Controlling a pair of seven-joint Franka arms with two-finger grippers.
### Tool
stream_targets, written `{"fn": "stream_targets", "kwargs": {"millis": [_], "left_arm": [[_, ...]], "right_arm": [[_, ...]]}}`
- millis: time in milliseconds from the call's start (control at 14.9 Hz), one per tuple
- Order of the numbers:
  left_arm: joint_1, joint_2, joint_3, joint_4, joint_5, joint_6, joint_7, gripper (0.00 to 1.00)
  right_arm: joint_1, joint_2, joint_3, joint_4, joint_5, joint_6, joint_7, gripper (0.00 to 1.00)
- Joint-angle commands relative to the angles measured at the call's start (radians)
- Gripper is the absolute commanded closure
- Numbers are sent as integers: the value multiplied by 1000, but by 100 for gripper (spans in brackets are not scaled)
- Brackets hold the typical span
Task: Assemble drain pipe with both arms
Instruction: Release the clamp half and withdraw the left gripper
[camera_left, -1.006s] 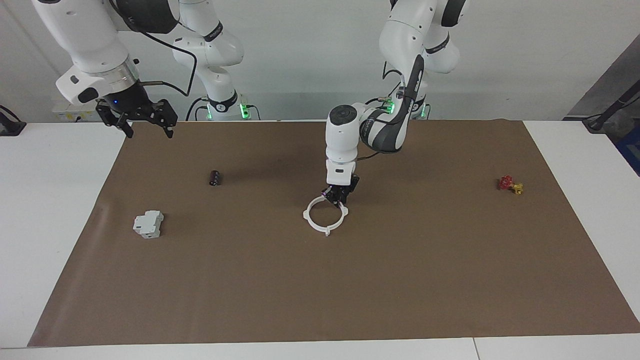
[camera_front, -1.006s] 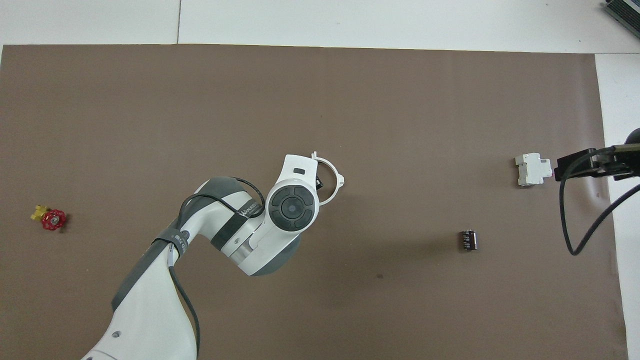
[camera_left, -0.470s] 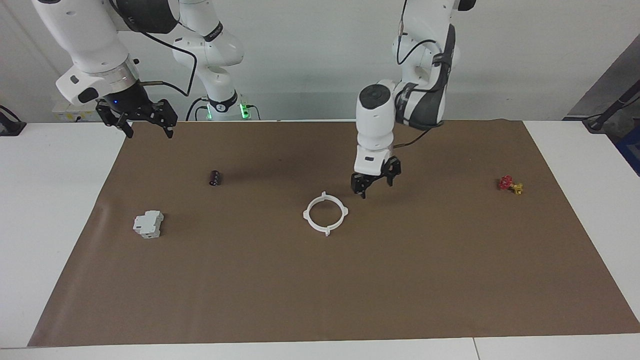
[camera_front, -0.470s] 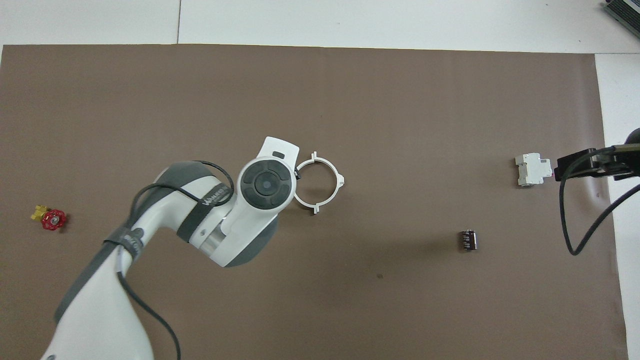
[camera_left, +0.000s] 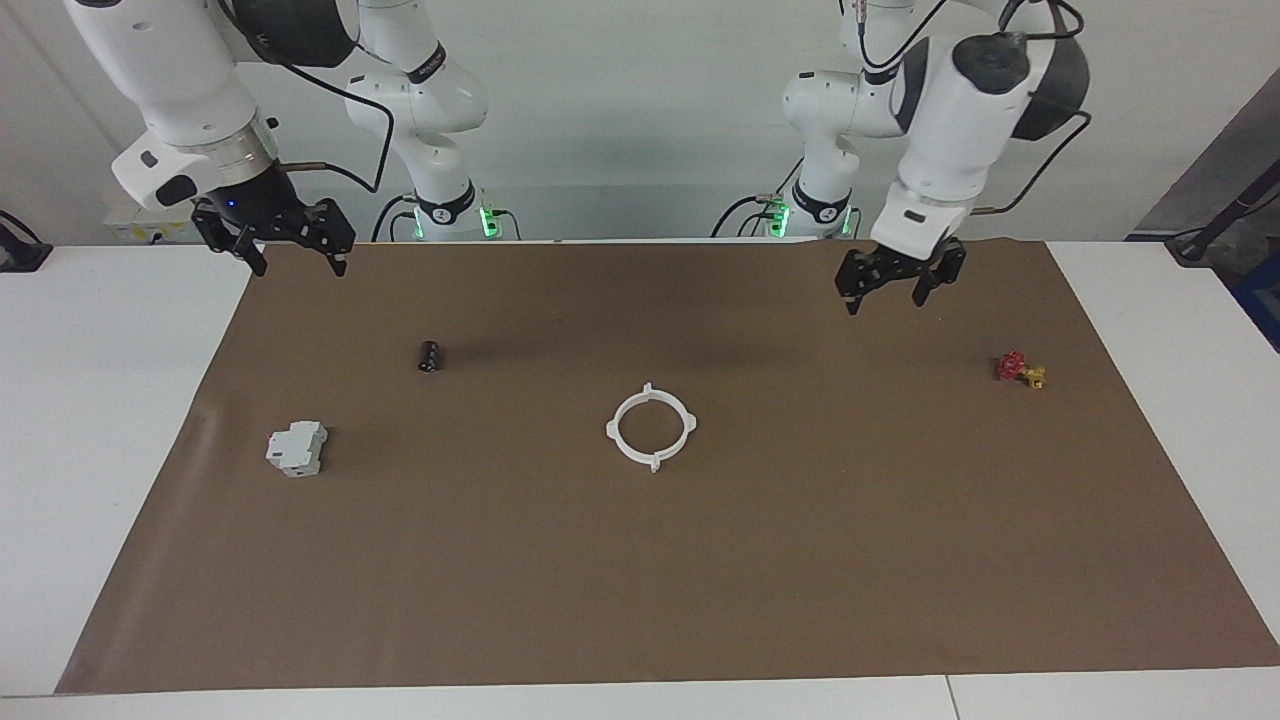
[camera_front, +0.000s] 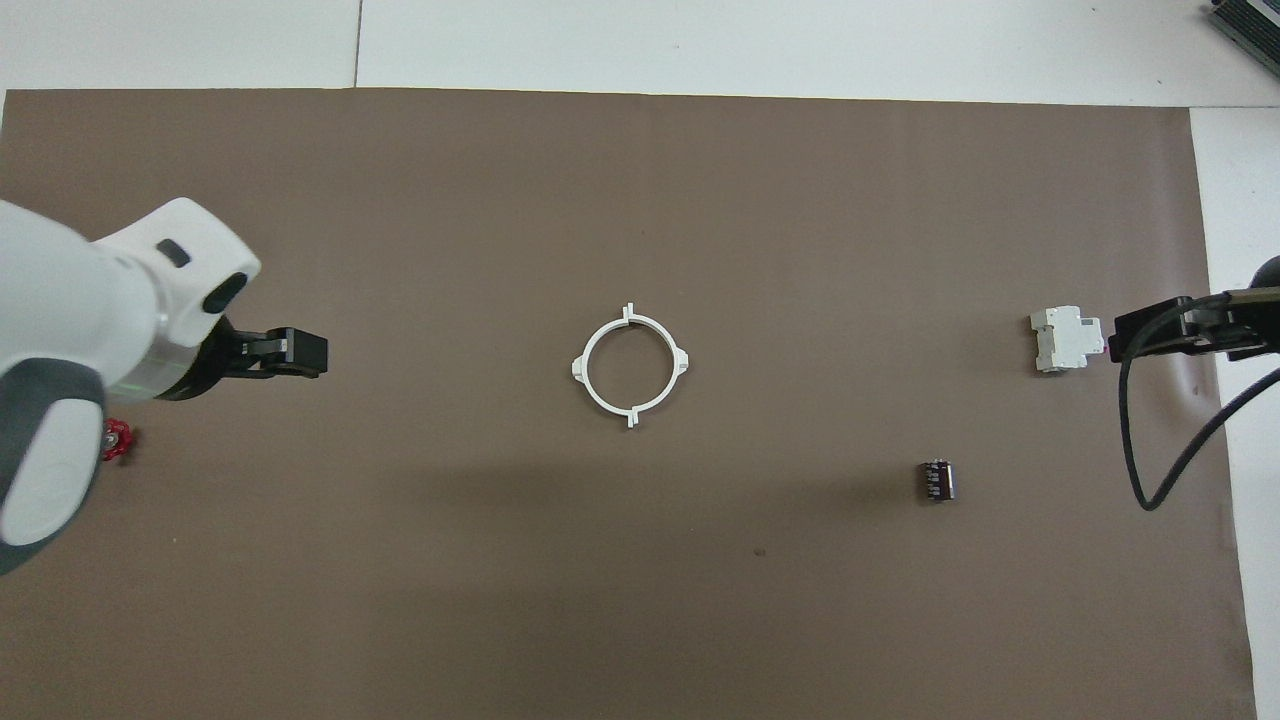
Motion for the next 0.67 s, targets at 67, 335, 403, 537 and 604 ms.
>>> {"fn": "stream_targets", "kwargs": {"millis": [67, 335, 403, 537, 604], "left_arm": [[9, 4, -29, 203, -24, -234, 107, 0], [50, -15, -10, 239, -24, -269, 148, 0], [90, -17, -9, 224, -34, -220, 163, 0], [94, 6, -9, 221, -41, -198, 174, 0], [92, 45, -15, 239, -38, -203, 173, 0]], "right_arm": [[-14, -1, 4, -2, 17, 26, -22, 0], [-5, 8, 4, 3, 14, 75, -18, 0], [-3, 7, 4, 1, 14, 78, -18, 0], [0, 7, 4, 0, 14, 80, -16, 0], [1, 5, 5, -2, 16, 83, -16, 0]]}}
